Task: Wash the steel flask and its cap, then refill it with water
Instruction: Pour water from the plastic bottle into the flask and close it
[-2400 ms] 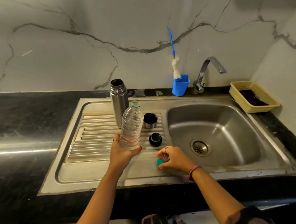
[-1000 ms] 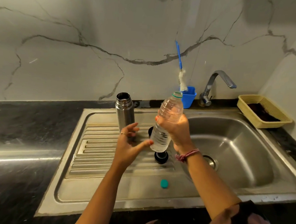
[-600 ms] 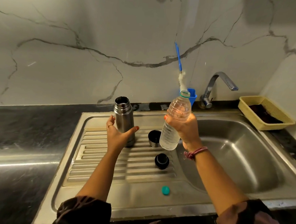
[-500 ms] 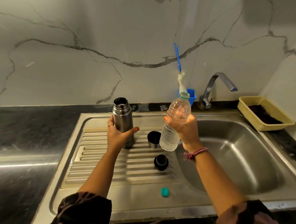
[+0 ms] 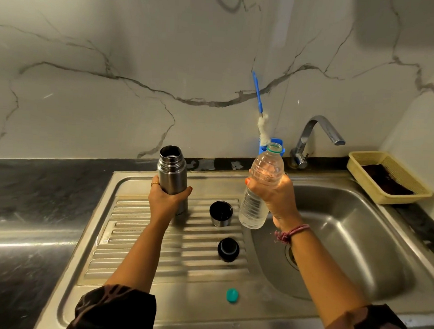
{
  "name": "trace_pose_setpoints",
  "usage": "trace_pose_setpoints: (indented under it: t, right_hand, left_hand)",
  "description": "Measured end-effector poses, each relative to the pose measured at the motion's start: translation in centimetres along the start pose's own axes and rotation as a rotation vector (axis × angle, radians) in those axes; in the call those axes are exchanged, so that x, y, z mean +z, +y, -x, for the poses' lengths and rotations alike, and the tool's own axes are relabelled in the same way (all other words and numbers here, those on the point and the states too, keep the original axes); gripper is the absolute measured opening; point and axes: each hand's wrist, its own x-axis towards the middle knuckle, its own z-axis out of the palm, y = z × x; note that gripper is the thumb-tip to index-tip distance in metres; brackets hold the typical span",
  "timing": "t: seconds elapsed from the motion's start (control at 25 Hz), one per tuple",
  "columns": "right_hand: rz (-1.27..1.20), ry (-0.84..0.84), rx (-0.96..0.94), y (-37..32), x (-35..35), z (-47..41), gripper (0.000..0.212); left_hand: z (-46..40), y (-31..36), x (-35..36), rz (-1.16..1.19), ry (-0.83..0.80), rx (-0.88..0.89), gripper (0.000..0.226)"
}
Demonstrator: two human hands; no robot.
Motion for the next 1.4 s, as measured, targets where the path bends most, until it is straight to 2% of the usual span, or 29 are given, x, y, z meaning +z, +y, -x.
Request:
trace_pose_setpoints:
  t: [0.36,0.68,0.88,1.16,1.4]
  right_hand:
    - [0.055,-0.018,-0.002,-1.8,-5.2,0.5,0.025]
    - [0.282,0.035,-0.043,-2.6,-12.7,1.2,0.030]
    - [0.368,0.059,-0.052,-3.2,-16.8,1.8,0.024]
    - [0.427,0.031,-0.029,-3.9,-21.6,2.4,0.028]
    - [0.585,-0.074,-0.082,-4.0,-24.6,2.2,0.045]
  left_hand:
    - [2.3,6.1,2.1,0.011,-0.066,0.117,0.067]
    - [7.5,10.7,9.4,0.029,-0.221,0.190,0.063]
    - [10.9,10.2,14.4,0.020,-0.331,0.165,0.074]
    - [14.9,7.7,19.7,-0.013,-0.436,0.133,0.070]
    - [16.8,5.2,22.0,-0.003,-0.431,0.122,0.072]
